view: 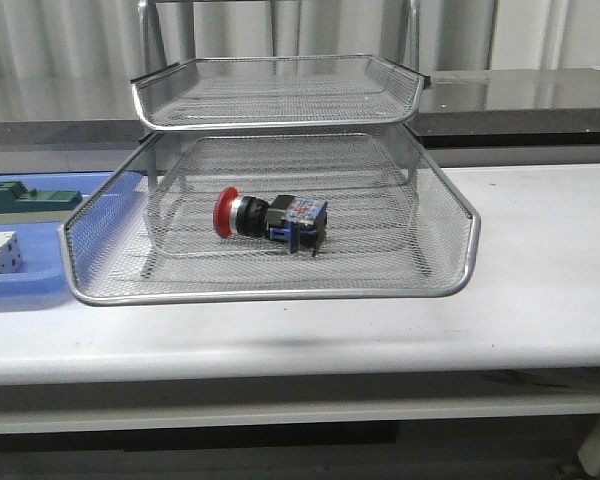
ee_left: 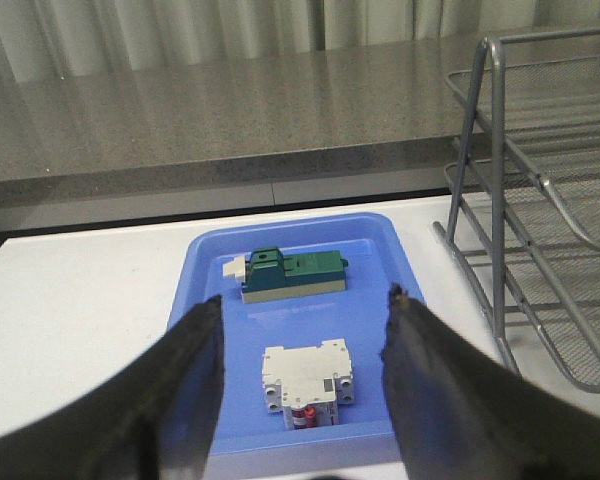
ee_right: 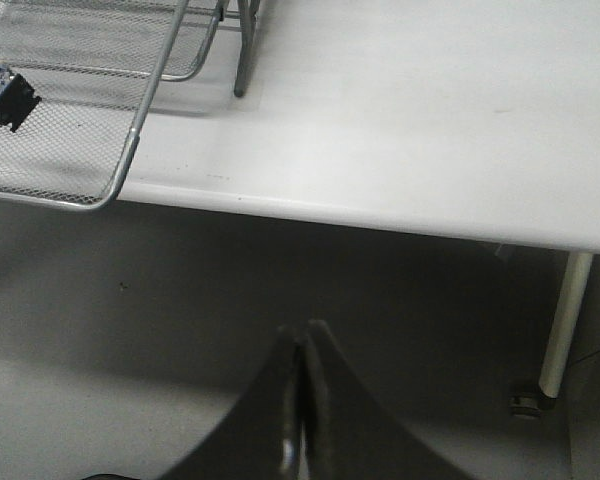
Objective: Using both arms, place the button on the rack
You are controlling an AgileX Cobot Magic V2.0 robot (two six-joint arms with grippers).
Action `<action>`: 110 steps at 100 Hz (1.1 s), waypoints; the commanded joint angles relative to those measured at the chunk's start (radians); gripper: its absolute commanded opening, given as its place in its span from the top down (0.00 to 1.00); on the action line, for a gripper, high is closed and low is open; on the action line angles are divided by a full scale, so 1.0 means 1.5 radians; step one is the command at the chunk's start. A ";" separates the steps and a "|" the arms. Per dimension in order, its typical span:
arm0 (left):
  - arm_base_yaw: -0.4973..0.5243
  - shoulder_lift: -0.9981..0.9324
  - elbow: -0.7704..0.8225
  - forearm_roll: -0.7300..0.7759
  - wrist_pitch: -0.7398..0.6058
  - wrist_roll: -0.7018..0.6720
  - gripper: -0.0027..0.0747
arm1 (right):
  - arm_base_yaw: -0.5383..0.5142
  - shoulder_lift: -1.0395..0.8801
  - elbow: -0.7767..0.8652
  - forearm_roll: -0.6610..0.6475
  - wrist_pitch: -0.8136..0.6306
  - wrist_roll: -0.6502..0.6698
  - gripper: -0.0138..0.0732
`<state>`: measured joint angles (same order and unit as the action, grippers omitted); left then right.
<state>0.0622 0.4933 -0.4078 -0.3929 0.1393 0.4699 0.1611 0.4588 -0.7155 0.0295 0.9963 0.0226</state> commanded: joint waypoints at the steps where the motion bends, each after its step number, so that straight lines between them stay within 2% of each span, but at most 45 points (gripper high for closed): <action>1: 0.002 -0.040 0.001 -0.016 -0.054 -0.008 0.51 | -0.002 0.002 -0.022 -0.002 -0.042 -0.002 0.92; 24: 0.002 -0.118 0.042 -0.040 -0.052 -0.008 0.51 | -0.002 0.002 -0.022 -0.002 -0.042 -0.002 0.92; 57: 0.002 -0.119 0.049 -0.040 -0.052 -0.008 0.54 | -0.002 0.002 -0.022 -0.002 -0.042 -0.002 0.92; 71: 0.002 -0.119 0.049 -0.040 -0.052 -0.008 0.67 | -0.002 0.002 -0.022 -0.002 -0.042 -0.002 0.92; 95: 0.002 -0.119 0.049 -0.040 -0.052 -0.008 0.99 | -0.002 0.002 -0.022 -0.002 -0.042 -0.002 0.92; 110: 0.002 -0.119 0.049 -0.040 -0.052 -0.008 0.99 | -0.002 0.002 -0.022 -0.002 -0.042 -0.002 0.92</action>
<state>0.0622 0.3085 -0.3057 -0.4401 0.1373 0.4699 0.1611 0.4588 -0.7155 0.0295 0.9963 0.0226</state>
